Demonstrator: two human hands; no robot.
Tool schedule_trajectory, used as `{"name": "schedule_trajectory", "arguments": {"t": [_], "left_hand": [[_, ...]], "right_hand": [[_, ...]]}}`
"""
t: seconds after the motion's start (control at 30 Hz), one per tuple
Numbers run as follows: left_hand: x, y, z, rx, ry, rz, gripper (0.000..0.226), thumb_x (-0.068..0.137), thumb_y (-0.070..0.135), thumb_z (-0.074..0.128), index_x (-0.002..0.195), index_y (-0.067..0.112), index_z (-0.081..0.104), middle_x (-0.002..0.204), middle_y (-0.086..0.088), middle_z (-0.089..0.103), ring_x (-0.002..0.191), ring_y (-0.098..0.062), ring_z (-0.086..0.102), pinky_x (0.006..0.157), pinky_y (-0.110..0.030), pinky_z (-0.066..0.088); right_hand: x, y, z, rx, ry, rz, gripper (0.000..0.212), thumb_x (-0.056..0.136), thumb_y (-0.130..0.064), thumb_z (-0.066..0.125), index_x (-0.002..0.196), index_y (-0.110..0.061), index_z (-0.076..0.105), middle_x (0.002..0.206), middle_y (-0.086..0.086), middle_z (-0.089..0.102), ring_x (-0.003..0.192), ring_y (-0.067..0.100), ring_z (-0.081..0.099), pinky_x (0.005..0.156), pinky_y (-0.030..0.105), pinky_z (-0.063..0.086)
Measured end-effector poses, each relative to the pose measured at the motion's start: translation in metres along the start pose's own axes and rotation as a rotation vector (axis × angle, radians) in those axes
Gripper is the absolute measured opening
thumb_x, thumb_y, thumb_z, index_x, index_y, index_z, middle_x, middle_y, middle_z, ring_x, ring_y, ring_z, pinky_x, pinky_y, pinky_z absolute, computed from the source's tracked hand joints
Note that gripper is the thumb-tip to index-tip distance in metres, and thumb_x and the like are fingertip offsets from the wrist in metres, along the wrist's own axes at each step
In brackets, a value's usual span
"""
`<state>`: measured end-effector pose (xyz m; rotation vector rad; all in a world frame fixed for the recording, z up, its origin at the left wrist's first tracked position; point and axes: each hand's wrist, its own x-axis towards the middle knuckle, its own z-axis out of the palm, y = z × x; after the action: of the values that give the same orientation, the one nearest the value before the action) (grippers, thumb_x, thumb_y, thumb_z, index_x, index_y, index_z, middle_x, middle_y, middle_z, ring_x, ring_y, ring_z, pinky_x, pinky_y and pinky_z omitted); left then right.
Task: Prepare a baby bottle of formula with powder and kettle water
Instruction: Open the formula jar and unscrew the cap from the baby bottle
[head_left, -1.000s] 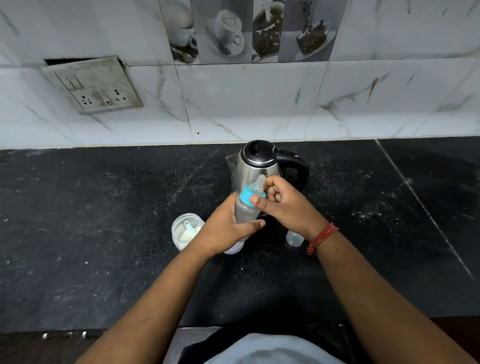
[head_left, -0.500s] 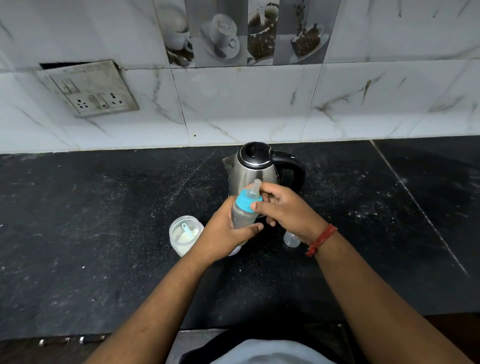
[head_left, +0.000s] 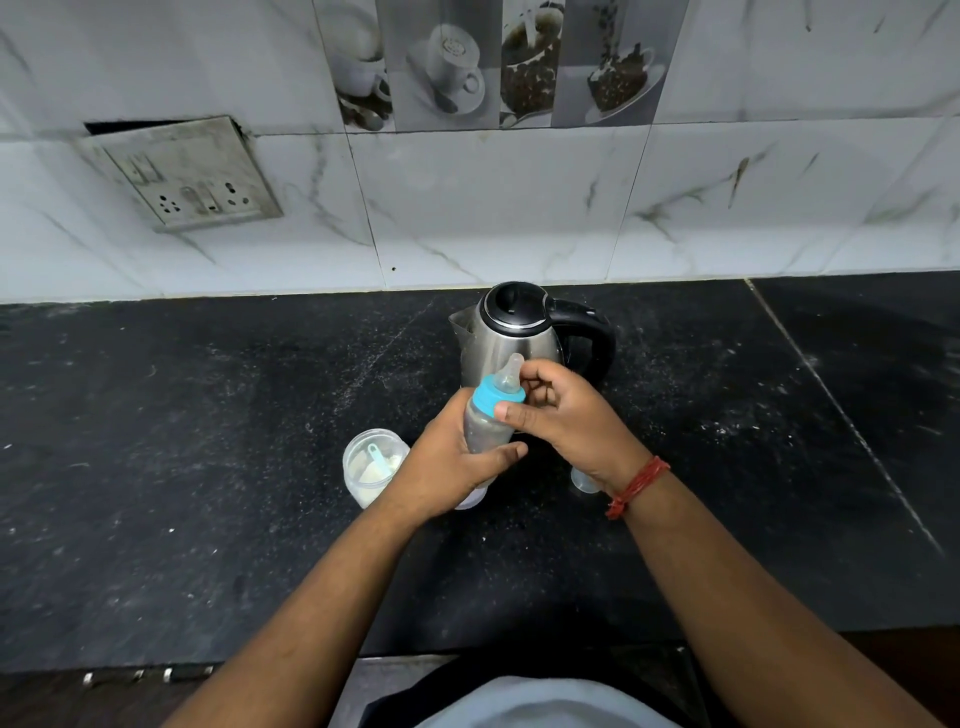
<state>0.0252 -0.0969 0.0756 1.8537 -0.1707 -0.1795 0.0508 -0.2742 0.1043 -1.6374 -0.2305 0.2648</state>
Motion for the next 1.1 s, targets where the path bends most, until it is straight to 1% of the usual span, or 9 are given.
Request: {"name": "schedule_trajectory", "arguments": {"t": [0.1,0.17,0.27,0.53,0.6,0.77,0.93,1.03,1.1], "left_hand": [[0.001,-0.002,-0.001,-0.006,-0.009,-0.007,0.057,0.077,0.037,0.084,0.127,0.032,0.055,0.114,0.008,0.071,0.106,-0.011,0.069,0.100,-0.046,0.056],[0.001,-0.003,0.000,-0.013,-0.003,-0.016,0.059,0.076,0.040,0.084,0.126,0.033,0.055,0.114,0.008,0.071,0.107,-0.012,0.069,0.101,-0.046,0.055],[0.001,-0.005,0.000,-0.018,0.011,-0.028,0.061,0.071,0.047,0.084,0.124,0.033,0.056,0.113,0.007,0.072,0.106,-0.014,0.069,0.100,-0.047,0.055],[0.003,-0.005,0.002,-0.014,-0.009,-0.029,0.062,0.073,0.044,0.084,0.127,0.030,0.056,0.118,0.004,0.072,0.112,-0.018,0.069,0.102,-0.052,0.053],[0.003,-0.005,0.003,-0.017,-0.011,-0.032,0.062,0.073,0.044,0.084,0.127,0.030,0.057,0.119,0.003,0.072,0.113,-0.019,0.069,0.103,-0.053,0.053],[0.004,-0.006,0.004,-0.031,-0.006,-0.036,0.060,0.072,0.044,0.084,0.124,0.031,0.057,0.114,0.003,0.072,0.109,-0.020,0.069,0.101,-0.052,0.054],[0.006,-0.008,0.004,-0.023,0.000,-0.029,0.056,0.077,0.036,0.084,0.125,0.032,0.056,0.113,0.005,0.071,0.106,-0.017,0.069,0.100,-0.046,0.055],[0.006,-0.008,0.004,-0.019,-0.008,-0.034,0.058,0.078,0.035,0.084,0.128,0.028,0.055,0.113,0.005,0.071,0.106,-0.013,0.069,0.100,-0.046,0.055],[0.006,-0.008,0.004,-0.027,-0.013,-0.031,0.060,0.078,0.035,0.084,0.130,0.026,0.055,0.117,0.003,0.071,0.110,-0.016,0.069,0.102,-0.048,0.054]], "right_hand": [[0.000,-0.001,0.001,0.075,0.001,0.004,0.042,0.079,-0.014,0.073,0.121,-0.011,0.065,0.111,0.006,0.070,0.101,0.014,0.067,0.090,0.029,0.056],[0.001,0.000,0.002,0.126,-0.016,0.013,0.046,0.078,-0.012,0.066,0.124,-0.008,0.063,0.116,0.010,0.068,0.105,0.015,0.066,0.090,0.028,0.056],[0.001,0.001,0.000,0.183,-0.039,0.011,0.047,0.079,-0.008,0.061,0.124,-0.022,0.062,0.118,0.005,0.067,0.104,0.010,0.065,0.087,0.027,0.056],[0.002,0.006,0.003,0.016,0.018,-0.030,0.061,0.072,-0.027,0.083,0.125,-0.038,0.053,0.114,0.002,0.060,0.102,0.009,0.063,0.087,0.026,0.054],[0.003,0.008,0.003,0.007,0.024,-0.041,0.060,0.074,-0.024,0.084,0.123,-0.041,0.053,0.114,0.004,0.061,0.101,0.008,0.063,0.086,0.026,0.054],[0.005,0.009,0.002,0.047,0.030,-0.036,0.065,0.074,-0.015,0.078,0.130,-0.032,0.051,0.120,0.006,0.064,0.107,0.013,0.062,0.091,0.028,0.052],[0.004,0.010,0.000,0.149,-0.020,-0.009,0.076,0.076,0.000,0.064,0.146,-0.014,0.039,0.133,0.017,0.063,0.119,0.022,0.059,0.105,0.039,0.047],[0.003,0.009,-0.001,0.133,-0.022,-0.011,0.079,0.075,-0.014,0.073,0.146,-0.016,0.040,0.134,0.012,0.061,0.123,0.023,0.059,0.106,0.039,0.049],[0.004,0.010,0.000,0.073,-0.011,-0.014,0.077,0.073,-0.024,0.079,0.142,-0.023,0.044,0.130,0.007,0.059,0.116,0.015,0.060,0.101,0.036,0.051]]}}
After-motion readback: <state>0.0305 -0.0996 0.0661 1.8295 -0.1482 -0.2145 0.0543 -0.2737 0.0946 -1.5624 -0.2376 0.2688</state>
